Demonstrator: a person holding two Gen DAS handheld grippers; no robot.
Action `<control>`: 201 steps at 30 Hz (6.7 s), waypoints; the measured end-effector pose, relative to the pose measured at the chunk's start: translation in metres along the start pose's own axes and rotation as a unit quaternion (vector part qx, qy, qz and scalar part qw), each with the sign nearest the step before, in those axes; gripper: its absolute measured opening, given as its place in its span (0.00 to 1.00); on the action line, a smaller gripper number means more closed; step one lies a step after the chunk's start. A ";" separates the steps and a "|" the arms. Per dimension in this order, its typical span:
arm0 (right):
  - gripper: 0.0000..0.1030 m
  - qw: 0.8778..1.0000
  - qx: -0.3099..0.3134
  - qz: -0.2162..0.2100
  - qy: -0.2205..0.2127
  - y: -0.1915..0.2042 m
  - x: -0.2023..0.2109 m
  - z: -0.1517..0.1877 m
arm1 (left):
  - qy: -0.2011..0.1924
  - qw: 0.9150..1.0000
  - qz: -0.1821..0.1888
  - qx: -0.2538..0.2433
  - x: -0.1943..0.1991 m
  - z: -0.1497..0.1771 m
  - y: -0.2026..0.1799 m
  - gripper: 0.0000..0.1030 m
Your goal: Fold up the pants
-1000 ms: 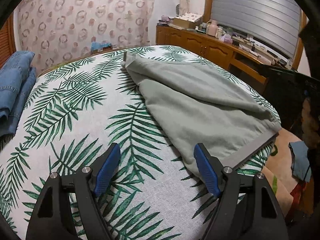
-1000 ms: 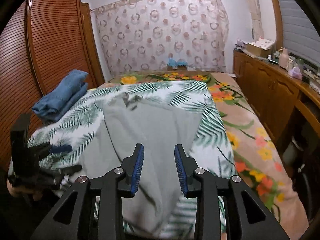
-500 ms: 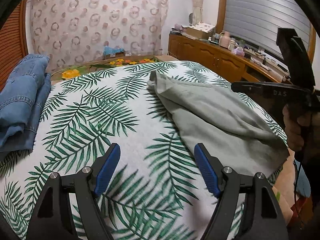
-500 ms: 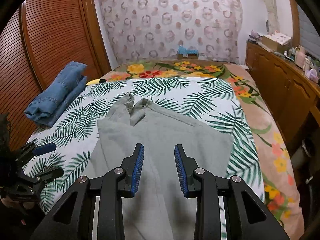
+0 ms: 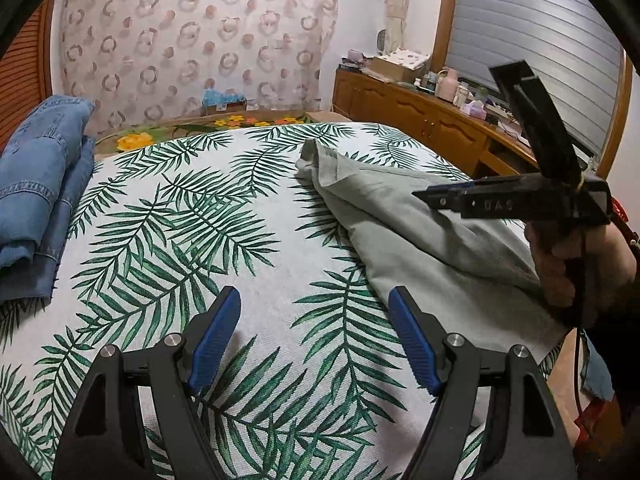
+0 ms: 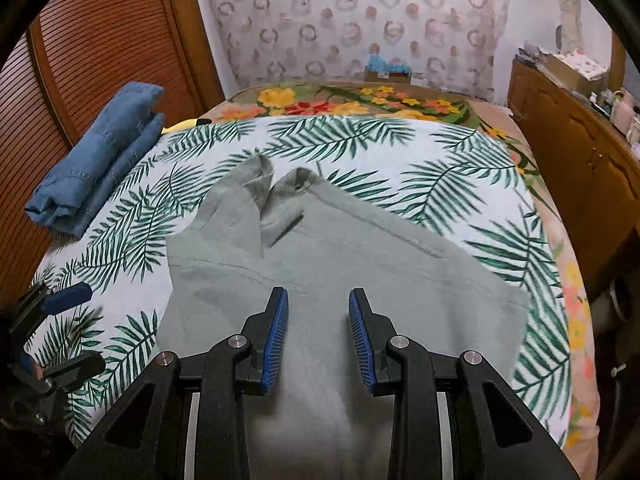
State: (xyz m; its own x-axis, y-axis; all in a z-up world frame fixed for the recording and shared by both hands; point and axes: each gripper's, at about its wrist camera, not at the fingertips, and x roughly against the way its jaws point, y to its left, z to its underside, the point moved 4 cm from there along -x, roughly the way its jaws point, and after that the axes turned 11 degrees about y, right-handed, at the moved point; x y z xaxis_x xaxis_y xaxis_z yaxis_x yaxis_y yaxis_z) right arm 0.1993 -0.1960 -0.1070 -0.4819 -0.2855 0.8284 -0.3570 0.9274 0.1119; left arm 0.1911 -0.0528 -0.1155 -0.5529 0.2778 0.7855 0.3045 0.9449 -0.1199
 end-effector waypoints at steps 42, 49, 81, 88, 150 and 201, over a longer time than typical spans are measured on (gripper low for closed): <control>0.04 0.996 -0.056 0.038 -0.060 -0.064 0.041 -0.007 | 0.016 1.000 -0.013 -0.013 -0.007 0.008 -0.004 0.75; 0.04 0.995 -0.063 0.055 -0.057 -0.068 0.040 -0.011 | 0.018 1.000 -0.012 -0.012 -0.007 0.008 -0.004 0.75; 0.27 0.994 -0.064 0.068 -0.058 -0.079 0.060 0.033 | 0.034 0.999 -0.011 -0.018 -0.013 0.007 -0.004 0.75; 0.29 0.998 -0.021 0.053 -0.041 -0.040 0.055 0.075 | 0.051 0.998 -0.014 -0.019 -0.017 0.008 -0.006 0.75; 0.38 0.998 -0.051 0.032 -0.037 -0.010 0.090 0.178 | 0.075 0.992 0.042 -0.090 0.004 0.046 -0.074 0.58; 0.07 0.972 0.077 0.004 -0.223 0.052 0.199 0.061 | -0.116 0.988 0.024 -0.095 0.153 -0.061 -0.057 0.09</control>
State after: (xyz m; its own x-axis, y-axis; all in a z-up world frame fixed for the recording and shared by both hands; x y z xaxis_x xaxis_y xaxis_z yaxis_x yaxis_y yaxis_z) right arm 0.0360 -0.2197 0.0303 -0.7717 -0.3862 0.5054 -0.4508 0.8926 -0.0062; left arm 0.1368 -0.0748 0.0483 -0.6903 0.3745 0.6191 0.4632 0.8860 -0.0195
